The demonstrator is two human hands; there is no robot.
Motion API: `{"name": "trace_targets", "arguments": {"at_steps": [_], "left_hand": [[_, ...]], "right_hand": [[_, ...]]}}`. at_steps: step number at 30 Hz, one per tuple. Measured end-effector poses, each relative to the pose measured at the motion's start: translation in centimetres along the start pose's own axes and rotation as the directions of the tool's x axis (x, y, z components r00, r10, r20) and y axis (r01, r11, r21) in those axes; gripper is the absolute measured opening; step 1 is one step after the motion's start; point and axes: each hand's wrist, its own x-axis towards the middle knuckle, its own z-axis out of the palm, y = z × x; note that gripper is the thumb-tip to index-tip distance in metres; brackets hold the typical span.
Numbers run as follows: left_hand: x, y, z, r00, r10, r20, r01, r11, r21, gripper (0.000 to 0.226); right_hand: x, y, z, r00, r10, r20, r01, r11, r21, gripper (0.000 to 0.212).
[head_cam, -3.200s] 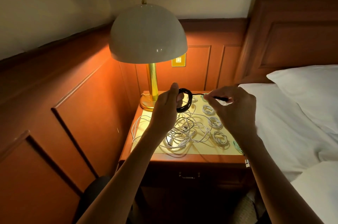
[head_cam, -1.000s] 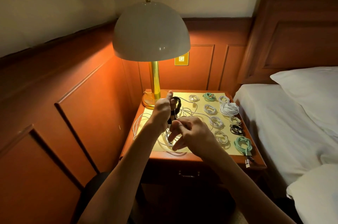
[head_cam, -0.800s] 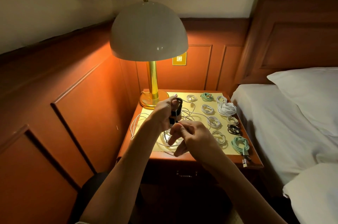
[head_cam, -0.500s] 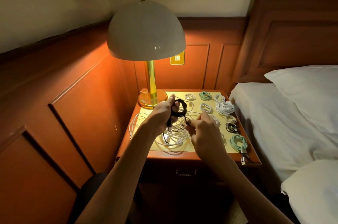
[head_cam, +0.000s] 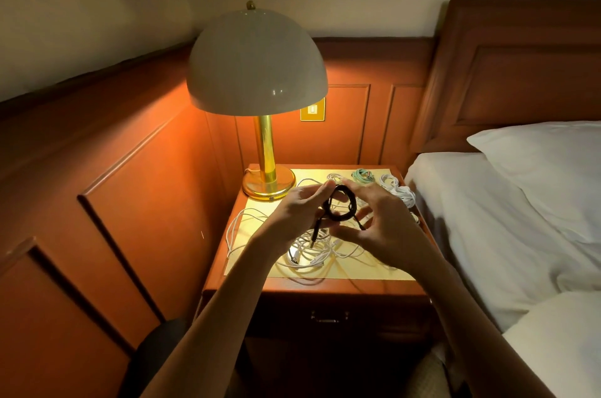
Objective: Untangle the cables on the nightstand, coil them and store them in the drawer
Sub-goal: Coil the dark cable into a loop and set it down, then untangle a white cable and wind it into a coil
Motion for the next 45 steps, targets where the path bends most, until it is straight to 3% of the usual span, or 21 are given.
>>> {"name": "trace_targets", "arguments": {"at_steps": [3, 6, 10, 12, 14, 15, 17, 18, 20, 22, 24, 27, 31, 35, 37, 40, 43, 45], "left_hand": [[0.8, 0.2, 0.5, 0.999, -0.022, 0.025, 0.021, 0.999, 0.045, 0.035], [2.3, 0.5, 0.7, 0.996, -0.072, 0.052, 0.068, 0.995, 0.072, 0.039], [4.8, 0.3, 0.3, 0.984, -0.177, -0.018, 0.176, 0.962, 0.210, 0.056], [5.9, -0.8, 0.3, 0.990, -0.076, -0.121, 0.117, 0.916, 0.384, 0.044], [6.2, -2.6, 0.7, 0.991, 0.050, -0.123, 0.036, 0.789, 0.613, 0.025], [6.3, -3.9, 1.2, 0.998, 0.032, -0.050, 0.011, 0.730, 0.683, 0.029], [6.3, -7.5, 2.4, 0.988, -0.118, 0.097, -0.004, 0.614, 0.790, 0.060], [6.4, -9.2, 2.7, 0.980, -0.157, 0.122, -0.026, 0.507, 0.862, 0.073], [6.8, -12.2, 2.7, 0.987, -0.101, 0.125, -0.100, 0.228, 0.969, 0.086], [7.4, -13.8, 2.4, 0.988, -0.039, 0.147, -0.146, 0.013, 0.989, 0.083], [7.8, -14.4, 2.2, 0.980, 0.028, 0.196, -0.193, -0.082, 0.978, 0.062], [8.0, -14.6, 2.3, 0.955, 0.135, 0.264, -0.256, -0.072, 0.964, 0.033], [8.1, -15.8, 2.5, 0.936, 0.195, 0.293, -0.278, -0.099, 0.955, 0.026], [8.5, -15.8, 2.9, 0.966, 0.232, 0.110, -0.142, 0.126, 0.982, 0.012], [9.3, -15.4, 3.2, 0.970, 0.216, 0.115, -0.151, 0.160, 0.976, 0.020], [10.5, -16.1, 3.3, 0.980, 0.103, 0.168, -0.179, 0.113, 0.977, 0.046], [11.0, -17.3, 3.3, 0.983, 0.131, 0.126, -0.142, 0.124, 0.982, 0.036], [11.3, -17.9, 3.4, 0.979, 0.202, 0.036, -0.085, 0.241, 0.967, 0.033]], "right_hand": [[0.7, 0.5, 0.0, 0.996, -0.057, -0.065, 0.048, 0.990, -0.130, 0.086], [1.5, 1.1, -0.3, 0.995, -0.080, -0.063, 0.073, 0.991, -0.114, 0.077], [2.3, 2.7, -1.5, 0.997, 0.038, -0.063, -0.041, 0.998, -0.051, 0.064], [2.5, 4.3, -2.3, 0.984, 0.121, -0.127, -0.125, 0.992, -0.025, 0.065], [2.4, 6.2, -3.3, 0.959, 0.190, -0.210, -0.195, 0.981, 0.001, 0.068], [2.3, 6.9, -3.7, 0.946, 0.221, -0.236, -0.222, 0.975, 0.023, 0.068], [2.2, 8.0, -4.2, 0.928, 0.277, -0.250, -0.266, 0.961, 0.075, 0.070], [2.1, 8.3, -4.3, 0.925, 0.295, -0.241, -0.279, 0.955, 0.098, 0.071], [2.1, 8.6, -4.3, 0.927, 0.308, -0.212, -0.287, 0.950, 0.123, 0.071], [2.3, 8.7, -4.0, 0.930, 0.311, -0.196, -0.290, 0.948, 0.132, 0.071], [2.5, 8.6, -3.8, 0.933, 0.311, -0.179, -0.290, 0.947, 0.136, 0.072], [2.9, 8.4, -3.3, 0.941, 0.300, -0.155, -0.281, 0.950, 0.136, 0.072], [3.3, 8.3, -3.1, 0.934, 0.318, -0.164, -0.295, 0.944, 0.150, 0.072], [3.2, 8.1, -2.9, 0.935, 0.327, -0.139, -0.302, 0.938, 0.172, 0.073], [3.1, 8.1, -2.8, 0.934, 0.337, -0.122, -0.310, 0.931, 0.193, 0.073], [3.0, 8.3, -2.8, 0.931, 0.348, -0.107, -0.323, 0.926, 0.196, 0.074], [3.1, 8.4, -2.7, 0.927, 0.359, -0.106, -0.335, 0.923, 0.190, 0.074], [3.2, 8.5, -2.7, 0.923, 0.370, -0.109, -0.346, 0.919, 0.192, 0.073]]}}
